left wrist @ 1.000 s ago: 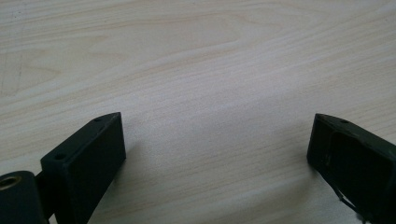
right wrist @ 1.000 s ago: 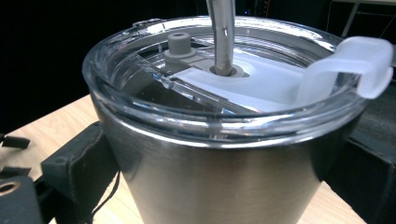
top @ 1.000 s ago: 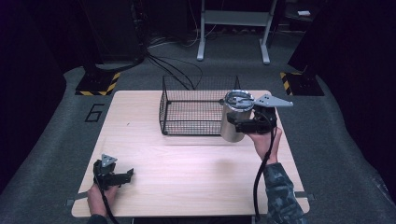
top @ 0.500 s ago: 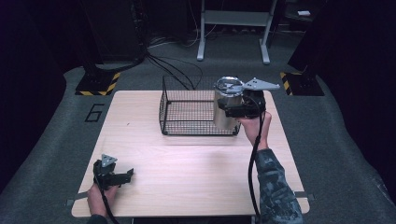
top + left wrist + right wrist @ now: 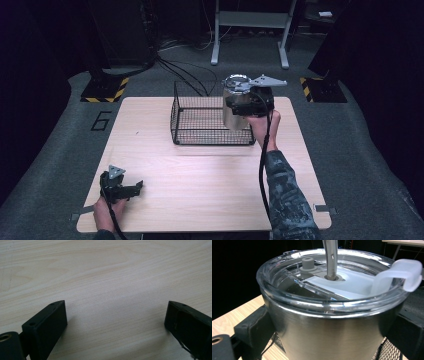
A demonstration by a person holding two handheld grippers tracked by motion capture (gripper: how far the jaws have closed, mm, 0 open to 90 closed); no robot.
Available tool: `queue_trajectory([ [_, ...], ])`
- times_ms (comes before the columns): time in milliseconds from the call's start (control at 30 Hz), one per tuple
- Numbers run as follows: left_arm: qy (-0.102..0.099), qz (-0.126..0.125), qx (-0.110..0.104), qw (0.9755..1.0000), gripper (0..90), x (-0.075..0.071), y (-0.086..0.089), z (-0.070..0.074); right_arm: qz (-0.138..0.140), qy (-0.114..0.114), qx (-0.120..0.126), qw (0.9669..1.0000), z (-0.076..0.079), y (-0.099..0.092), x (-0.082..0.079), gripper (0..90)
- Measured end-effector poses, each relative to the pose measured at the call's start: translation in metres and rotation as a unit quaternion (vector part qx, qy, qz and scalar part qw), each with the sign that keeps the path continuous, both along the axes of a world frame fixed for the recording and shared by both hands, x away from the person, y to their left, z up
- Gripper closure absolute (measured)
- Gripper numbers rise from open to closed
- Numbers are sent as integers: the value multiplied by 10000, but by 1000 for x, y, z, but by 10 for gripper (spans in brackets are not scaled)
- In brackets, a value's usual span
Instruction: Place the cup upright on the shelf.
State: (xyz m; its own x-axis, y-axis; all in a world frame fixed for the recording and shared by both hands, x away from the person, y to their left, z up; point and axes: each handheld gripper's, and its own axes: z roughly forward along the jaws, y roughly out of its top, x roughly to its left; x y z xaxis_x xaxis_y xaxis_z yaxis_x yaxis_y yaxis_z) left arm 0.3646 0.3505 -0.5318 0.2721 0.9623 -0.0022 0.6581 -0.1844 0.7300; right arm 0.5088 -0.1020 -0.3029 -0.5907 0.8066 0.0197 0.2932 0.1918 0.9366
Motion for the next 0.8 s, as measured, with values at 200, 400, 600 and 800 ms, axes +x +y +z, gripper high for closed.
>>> queue_trajectory([
  [200,-2,2,-3,10000,44,0,0,0,-8,-23,-57,10000,1,7,8,36],
  [400,-33,28,-14,10000,44,0,-1,0,-58,-50,-64,10000,3,13,13,36],
  [600,-25,23,-11,10000,44,0,0,0,-112,-42,-76,9999,1,15,19,36],
  [800,-27,16,4,10000,44,0,0,0,-235,20,-105,9997,-3,18,30,36],
])
